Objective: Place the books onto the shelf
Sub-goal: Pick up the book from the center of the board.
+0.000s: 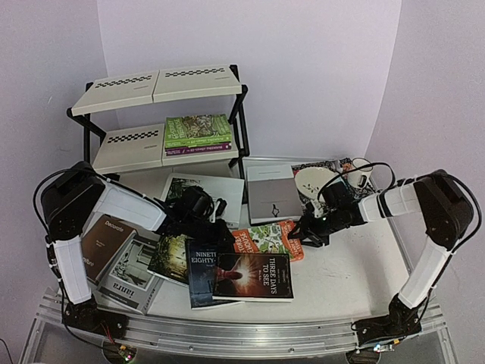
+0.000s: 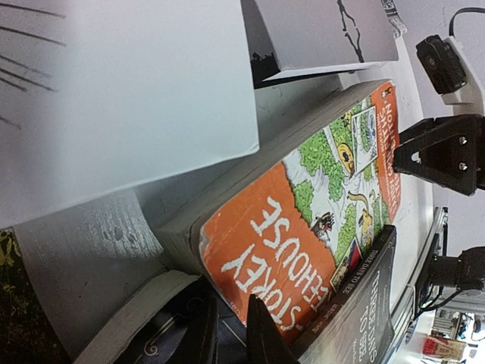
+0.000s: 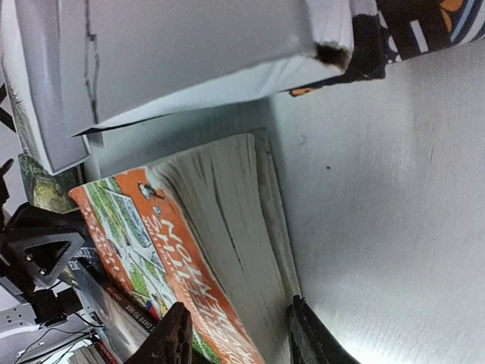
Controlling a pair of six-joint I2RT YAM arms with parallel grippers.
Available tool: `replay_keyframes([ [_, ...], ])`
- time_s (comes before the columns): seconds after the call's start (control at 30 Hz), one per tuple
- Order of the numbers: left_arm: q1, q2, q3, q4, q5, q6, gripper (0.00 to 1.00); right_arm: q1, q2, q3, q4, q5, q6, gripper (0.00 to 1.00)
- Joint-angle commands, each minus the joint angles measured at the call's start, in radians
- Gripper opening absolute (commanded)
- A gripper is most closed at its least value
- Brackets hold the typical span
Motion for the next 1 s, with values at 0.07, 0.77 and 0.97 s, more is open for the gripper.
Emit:
replay_keyframes([
  [0.07,-0.004,0.035,0.026,0.023,0.03,0.003,0.14,0.016,-0.122,-0.024,0.061,-0.179,0.081,0.35],
  [0.77,-0.004,-0.075,0.015,0.038,0.04,0.031,0.26,0.017,-0.28,-0.009,-0.041,-0.15,0.083,0.0],
  [0.97,-0.004,-0.196,-0.037,0.057,-0.01,0.01,0.5,0.018,-0.4,0.057,-0.189,-0.035,0.022,0.0],
])
